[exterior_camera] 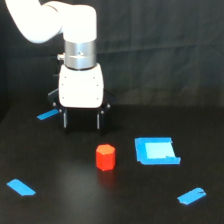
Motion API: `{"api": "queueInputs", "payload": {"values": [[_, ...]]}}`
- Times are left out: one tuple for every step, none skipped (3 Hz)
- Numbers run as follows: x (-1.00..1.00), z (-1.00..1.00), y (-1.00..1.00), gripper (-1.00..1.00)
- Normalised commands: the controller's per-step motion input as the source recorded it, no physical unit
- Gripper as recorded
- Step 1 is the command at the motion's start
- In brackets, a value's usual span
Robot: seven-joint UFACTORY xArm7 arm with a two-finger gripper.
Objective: Pick up the red object from the table
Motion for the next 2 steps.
{"api": "queueInputs", "payload": {"values": [[0.91, -0.17, -0.76, 0.98], [0.42, 0.09, -0.94, 1.00]]}}
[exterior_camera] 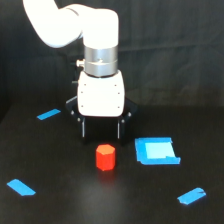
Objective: Pick up the red object from the table
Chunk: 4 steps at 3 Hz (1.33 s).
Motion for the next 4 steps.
{"api": "queueInputs", "payload": {"values": [[0.25, 0.21, -0.82, 1.00], [0.17, 0.12, -0.79, 1.00], [0.14, 0.08, -0.58, 0.93], [0.08, 0.11, -0.45, 1.00]]}}
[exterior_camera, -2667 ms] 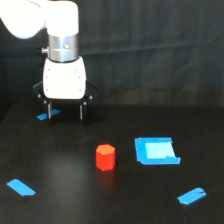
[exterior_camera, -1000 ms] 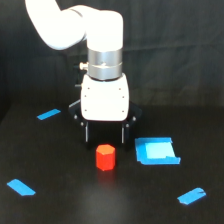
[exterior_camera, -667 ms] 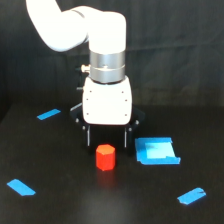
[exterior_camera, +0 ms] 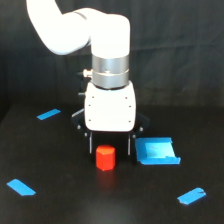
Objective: Pick up the red object from the table
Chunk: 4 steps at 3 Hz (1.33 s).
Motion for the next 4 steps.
{"api": "queueInputs", "payload": {"values": [[0.11, -0.11, -0.20, 0.73], [0.12, -0.21, -0.03, 0.09], [0.10, -0.26, 0.08, -0.25], [0.16, -0.26, 0.18, -0.86]]}}
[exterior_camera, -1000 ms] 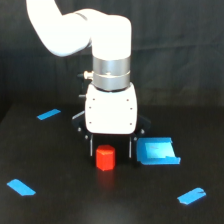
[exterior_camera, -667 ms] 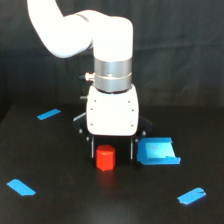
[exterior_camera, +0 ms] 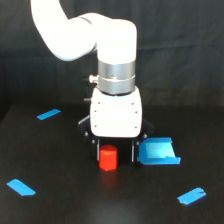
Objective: Pick up the red object from the table
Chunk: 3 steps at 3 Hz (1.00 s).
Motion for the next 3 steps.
{"api": "queueInputs", "payload": {"values": [[-0.01, -0.24, 0.06, -1.00], [-0.06, -0.12, 0.06, -1.00], [0.03, 0.02, 0.14, -1.00]]}}
